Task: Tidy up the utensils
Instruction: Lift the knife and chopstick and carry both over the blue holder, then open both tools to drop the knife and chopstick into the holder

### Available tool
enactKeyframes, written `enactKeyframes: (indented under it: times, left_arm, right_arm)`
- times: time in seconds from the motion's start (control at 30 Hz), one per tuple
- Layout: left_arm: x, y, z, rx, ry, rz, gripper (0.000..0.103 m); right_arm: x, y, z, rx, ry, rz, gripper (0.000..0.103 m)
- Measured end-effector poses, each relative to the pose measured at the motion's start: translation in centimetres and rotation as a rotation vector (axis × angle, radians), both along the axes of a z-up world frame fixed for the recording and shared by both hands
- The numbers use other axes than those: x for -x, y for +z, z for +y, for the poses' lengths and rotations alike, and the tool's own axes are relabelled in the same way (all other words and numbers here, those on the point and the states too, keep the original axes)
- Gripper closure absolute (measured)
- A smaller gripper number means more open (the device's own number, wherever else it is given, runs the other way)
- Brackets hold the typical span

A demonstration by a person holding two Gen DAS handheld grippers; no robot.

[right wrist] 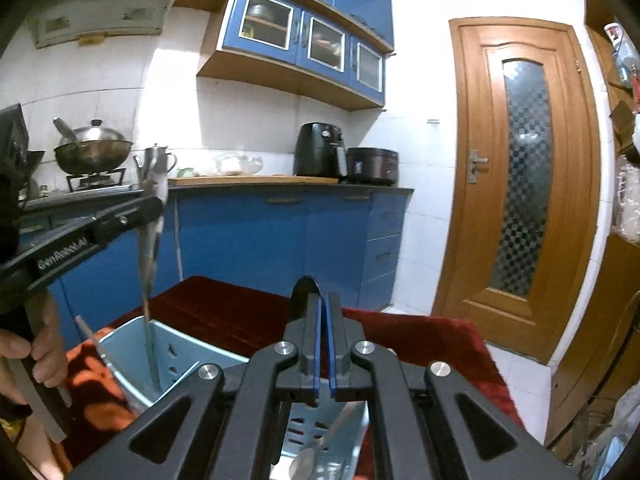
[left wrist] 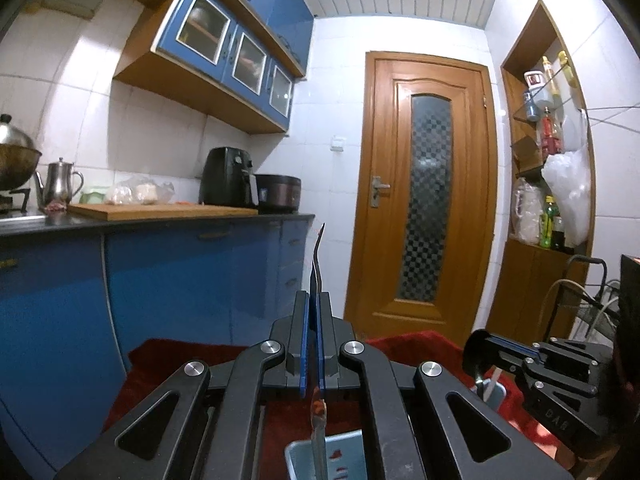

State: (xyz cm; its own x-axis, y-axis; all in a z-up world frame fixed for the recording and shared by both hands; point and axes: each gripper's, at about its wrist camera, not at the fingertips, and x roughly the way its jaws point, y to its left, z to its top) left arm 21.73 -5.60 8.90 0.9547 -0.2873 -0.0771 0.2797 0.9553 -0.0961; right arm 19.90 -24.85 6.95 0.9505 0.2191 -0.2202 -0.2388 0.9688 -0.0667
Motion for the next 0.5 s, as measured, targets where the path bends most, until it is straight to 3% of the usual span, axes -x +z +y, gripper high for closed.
enactKeyframes:
  times: [0.1,0.17,0.23,0.5]
  left_arm:
    - [0.0,-0.2,-0.2,-0.011,-0.032,0.03,0.097]
    - [0.3,-0.3,-0.3,-0.014,-0.037,0.033,0.086]
    - [0.6,-0.2,-0.3,-0.015,-0.041,0.033,0.078]
    - [2.1,0.5,-0.1,-0.022,-0.067,0.065,0.076]
  right_arm:
    - [-0.3,-0.2,-0.2,-0.043,0.043,0.054,0.09]
    - [-0.3,-0.2,-0.3,-0.069,0.06,0.067,0.077]
    - [-0.1,-0.1,-0.6,-0.095,0.072,0.073,0.077]
    - [1.4,0.6,-1.1,-0.13,0.074,0.087,0.077]
